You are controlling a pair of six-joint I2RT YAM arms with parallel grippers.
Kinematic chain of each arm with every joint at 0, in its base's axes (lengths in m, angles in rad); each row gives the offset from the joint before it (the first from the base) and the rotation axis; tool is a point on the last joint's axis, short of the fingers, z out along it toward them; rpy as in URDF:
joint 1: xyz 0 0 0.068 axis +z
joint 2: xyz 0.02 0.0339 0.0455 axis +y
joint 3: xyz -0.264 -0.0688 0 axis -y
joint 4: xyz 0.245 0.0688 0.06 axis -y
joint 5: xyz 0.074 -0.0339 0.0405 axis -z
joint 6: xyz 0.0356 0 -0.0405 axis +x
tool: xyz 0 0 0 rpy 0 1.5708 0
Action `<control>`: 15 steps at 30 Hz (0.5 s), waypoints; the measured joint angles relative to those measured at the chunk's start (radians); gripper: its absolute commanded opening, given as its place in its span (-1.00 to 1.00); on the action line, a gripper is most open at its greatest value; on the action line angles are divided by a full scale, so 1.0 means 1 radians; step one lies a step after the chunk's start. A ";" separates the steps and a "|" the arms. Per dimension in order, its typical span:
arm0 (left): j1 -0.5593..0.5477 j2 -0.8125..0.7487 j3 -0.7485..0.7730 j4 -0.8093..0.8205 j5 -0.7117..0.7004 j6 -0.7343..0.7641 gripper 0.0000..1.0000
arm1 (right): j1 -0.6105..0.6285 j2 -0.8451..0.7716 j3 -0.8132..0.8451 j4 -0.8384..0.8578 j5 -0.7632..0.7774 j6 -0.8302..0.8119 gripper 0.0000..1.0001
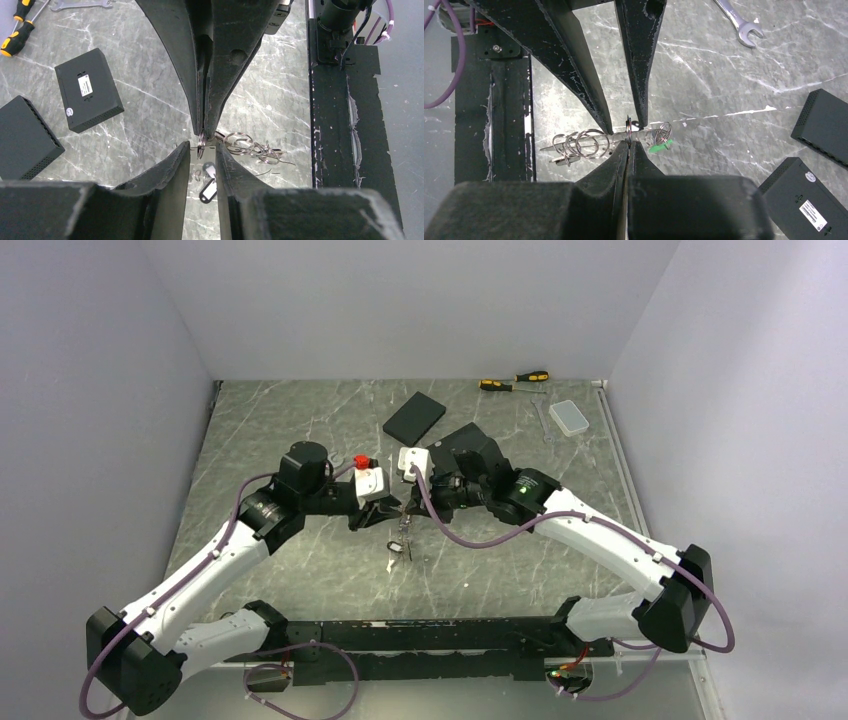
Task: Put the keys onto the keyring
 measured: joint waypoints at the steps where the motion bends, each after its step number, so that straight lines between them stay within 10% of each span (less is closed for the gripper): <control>1: 0.000 0.000 0.000 0.002 0.000 -0.003 -0.48 | 0.000 0.000 -0.001 0.003 0.000 0.000 -1.00; 15: 0.000 0.026 0.000 0.039 0.025 -0.022 -0.67 | 0.000 -0.002 -0.021 0.024 -0.023 0.003 -1.00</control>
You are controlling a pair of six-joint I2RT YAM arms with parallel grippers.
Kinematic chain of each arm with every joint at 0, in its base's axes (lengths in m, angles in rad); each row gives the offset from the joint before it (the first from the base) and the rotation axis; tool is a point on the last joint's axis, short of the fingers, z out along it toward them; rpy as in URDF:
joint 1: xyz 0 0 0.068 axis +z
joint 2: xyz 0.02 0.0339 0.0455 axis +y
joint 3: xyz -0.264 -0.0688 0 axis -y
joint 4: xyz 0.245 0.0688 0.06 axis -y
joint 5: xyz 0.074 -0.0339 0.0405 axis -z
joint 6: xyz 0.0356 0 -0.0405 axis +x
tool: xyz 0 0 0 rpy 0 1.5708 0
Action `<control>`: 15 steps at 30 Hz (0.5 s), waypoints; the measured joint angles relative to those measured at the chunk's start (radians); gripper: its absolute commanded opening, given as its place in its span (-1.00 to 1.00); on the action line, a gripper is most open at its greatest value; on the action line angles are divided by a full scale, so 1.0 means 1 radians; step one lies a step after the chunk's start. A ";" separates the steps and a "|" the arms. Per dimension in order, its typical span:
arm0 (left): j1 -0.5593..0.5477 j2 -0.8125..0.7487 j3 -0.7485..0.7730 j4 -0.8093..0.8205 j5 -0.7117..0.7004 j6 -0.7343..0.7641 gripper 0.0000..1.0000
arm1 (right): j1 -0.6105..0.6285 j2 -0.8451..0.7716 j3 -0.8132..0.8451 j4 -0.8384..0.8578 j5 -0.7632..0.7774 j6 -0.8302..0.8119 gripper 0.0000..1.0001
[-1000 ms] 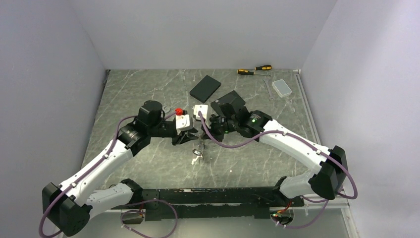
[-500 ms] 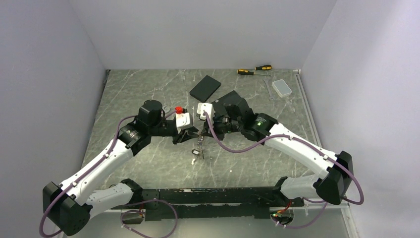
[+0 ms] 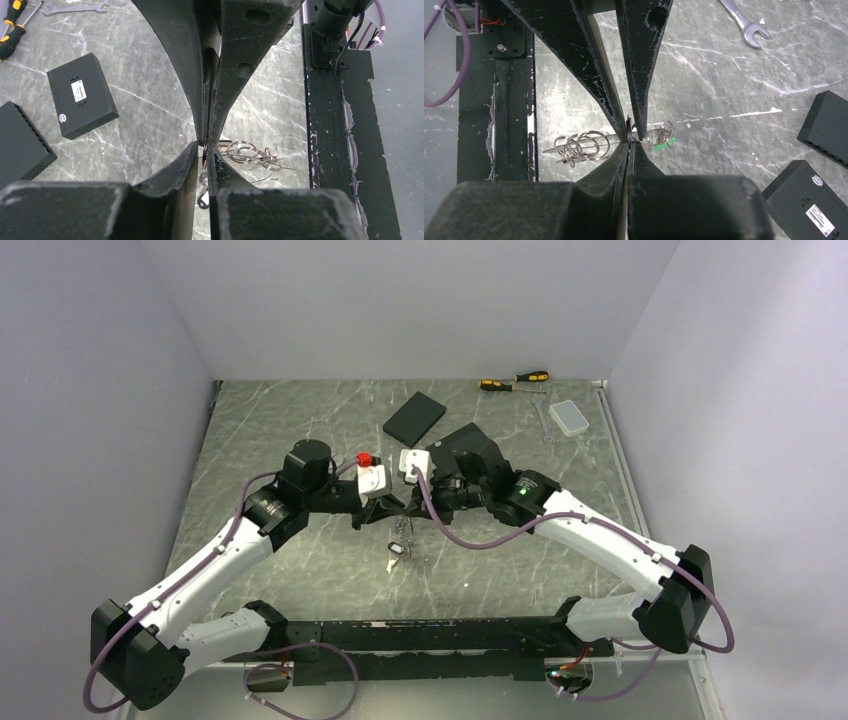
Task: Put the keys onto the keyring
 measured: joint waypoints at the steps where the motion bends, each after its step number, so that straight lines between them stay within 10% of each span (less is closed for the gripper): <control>1: 0.000 0.003 0.000 0.000 0.001 0.000 -0.67 | 0.000 -0.001 -0.002 0.000 0.000 0.000 -1.00; 5: 0.000 0.006 0.000 -0.002 0.009 0.001 -1.00 | 0.000 -0.014 -0.015 0.006 0.002 0.000 -1.00; 12: -0.002 0.007 0.000 -0.002 0.031 0.004 -1.00 | 0.000 -0.036 -0.033 0.018 0.002 0.000 -1.00; 15: -0.003 0.007 0.002 -0.003 0.031 0.004 -1.00 | 0.000 -0.043 -0.042 0.027 0.002 0.002 -0.62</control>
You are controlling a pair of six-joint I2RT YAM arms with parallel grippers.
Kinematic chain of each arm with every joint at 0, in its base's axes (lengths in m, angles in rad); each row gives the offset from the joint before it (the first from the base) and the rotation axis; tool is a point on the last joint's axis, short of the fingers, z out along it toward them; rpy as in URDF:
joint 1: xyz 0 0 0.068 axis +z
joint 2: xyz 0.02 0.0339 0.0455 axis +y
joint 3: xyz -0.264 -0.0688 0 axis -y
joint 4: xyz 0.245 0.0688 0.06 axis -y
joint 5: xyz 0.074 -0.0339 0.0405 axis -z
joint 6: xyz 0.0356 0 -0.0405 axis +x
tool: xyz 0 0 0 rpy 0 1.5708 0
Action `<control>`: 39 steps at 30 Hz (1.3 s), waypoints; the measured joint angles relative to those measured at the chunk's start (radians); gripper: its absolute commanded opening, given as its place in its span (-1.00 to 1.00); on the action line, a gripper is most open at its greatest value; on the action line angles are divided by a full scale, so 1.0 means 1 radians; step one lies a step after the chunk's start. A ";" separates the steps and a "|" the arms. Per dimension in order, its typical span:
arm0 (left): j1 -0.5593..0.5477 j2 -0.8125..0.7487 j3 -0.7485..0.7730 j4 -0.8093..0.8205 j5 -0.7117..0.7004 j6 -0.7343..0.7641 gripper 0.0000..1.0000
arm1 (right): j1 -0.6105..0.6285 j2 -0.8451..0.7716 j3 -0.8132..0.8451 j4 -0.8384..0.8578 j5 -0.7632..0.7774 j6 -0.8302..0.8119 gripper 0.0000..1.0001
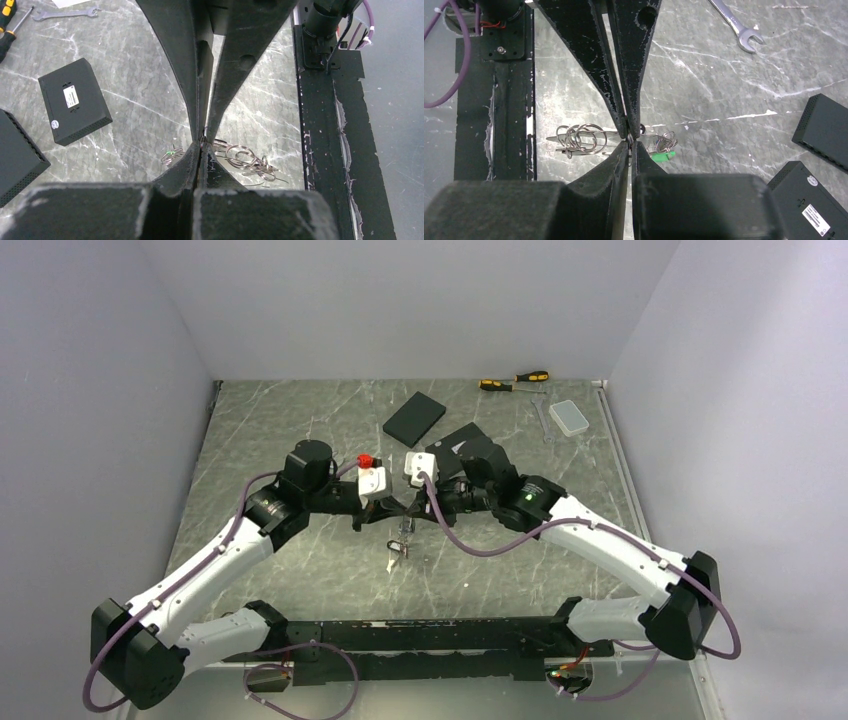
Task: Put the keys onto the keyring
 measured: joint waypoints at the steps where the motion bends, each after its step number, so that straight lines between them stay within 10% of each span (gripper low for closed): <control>1: 0.000 0.000 0.000 0.000 -0.002 0.000 -1.00 | 0.000 -0.002 -0.005 0.008 0.000 0.001 -0.48; 15: 0.023 -0.079 -0.012 0.052 -0.031 -0.069 -1.00 | -0.051 -0.119 -0.104 0.138 -0.028 0.061 -0.07; 29: 0.051 -0.130 -0.047 0.165 0.060 -0.135 -1.00 | -0.137 -0.127 -0.143 0.311 -0.229 0.177 -0.16; 39: 0.054 -0.131 -0.047 0.181 0.101 -0.138 -1.00 | -0.137 -0.084 -0.143 0.323 -0.318 0.201 -0.59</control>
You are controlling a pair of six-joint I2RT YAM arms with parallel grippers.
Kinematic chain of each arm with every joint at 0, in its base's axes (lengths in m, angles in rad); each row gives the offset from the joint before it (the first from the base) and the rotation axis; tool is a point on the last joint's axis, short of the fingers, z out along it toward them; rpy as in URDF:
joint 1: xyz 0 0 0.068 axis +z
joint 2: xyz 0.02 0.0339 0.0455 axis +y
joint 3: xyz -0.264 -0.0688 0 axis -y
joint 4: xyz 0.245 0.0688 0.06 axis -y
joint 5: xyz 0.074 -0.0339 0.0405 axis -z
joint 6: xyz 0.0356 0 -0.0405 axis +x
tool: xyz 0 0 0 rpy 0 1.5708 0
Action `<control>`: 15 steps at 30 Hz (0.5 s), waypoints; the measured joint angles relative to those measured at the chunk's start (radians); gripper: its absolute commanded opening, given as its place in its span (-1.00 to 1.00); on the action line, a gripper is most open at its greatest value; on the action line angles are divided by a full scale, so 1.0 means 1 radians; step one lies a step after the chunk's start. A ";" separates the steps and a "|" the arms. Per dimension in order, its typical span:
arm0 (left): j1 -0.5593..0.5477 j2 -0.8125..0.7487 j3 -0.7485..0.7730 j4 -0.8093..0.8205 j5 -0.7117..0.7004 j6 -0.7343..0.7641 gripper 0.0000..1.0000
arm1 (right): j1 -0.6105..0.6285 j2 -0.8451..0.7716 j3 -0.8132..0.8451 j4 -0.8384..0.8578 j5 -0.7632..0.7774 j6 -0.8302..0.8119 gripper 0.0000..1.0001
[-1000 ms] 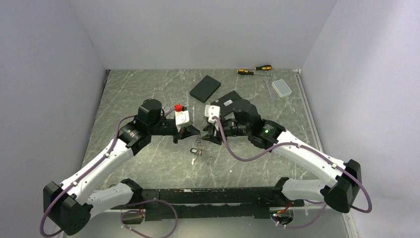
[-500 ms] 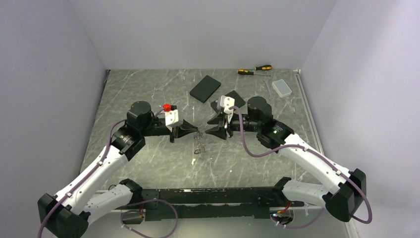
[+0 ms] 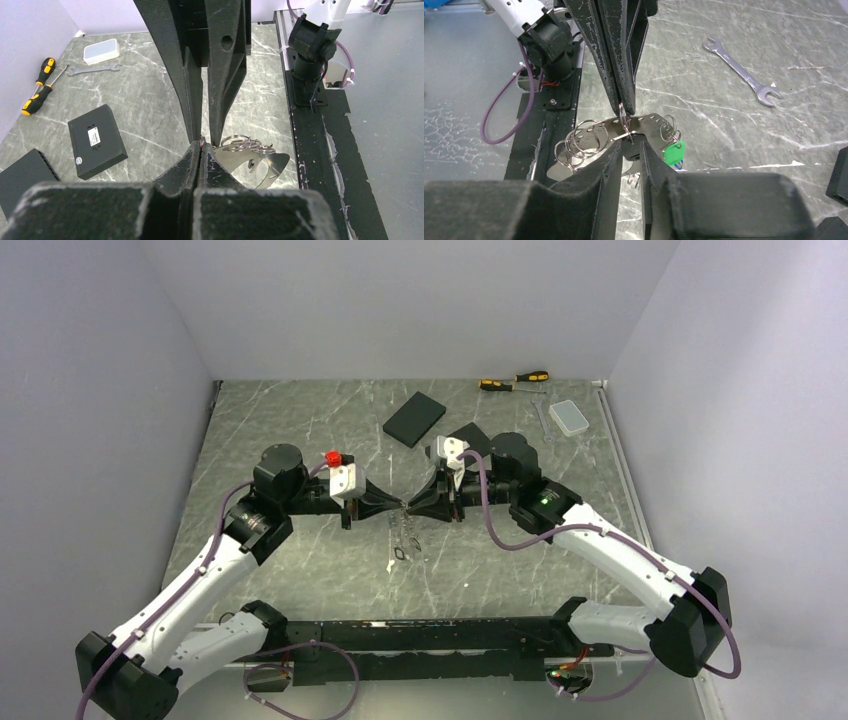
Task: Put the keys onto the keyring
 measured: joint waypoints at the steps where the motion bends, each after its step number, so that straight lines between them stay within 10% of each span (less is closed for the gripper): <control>1: 0.000 0.000 0.000 0.000 0.002 0.000 -1.00 | 0.000 0.001 0.000 0.000 -0.001 0.000 -0.61; 15: 0.002 0.000 0.000 0.000 0.022 0.000 -1.00 | 0.000 0.001 0.003 0.000 -0.001 -0.002 -0.53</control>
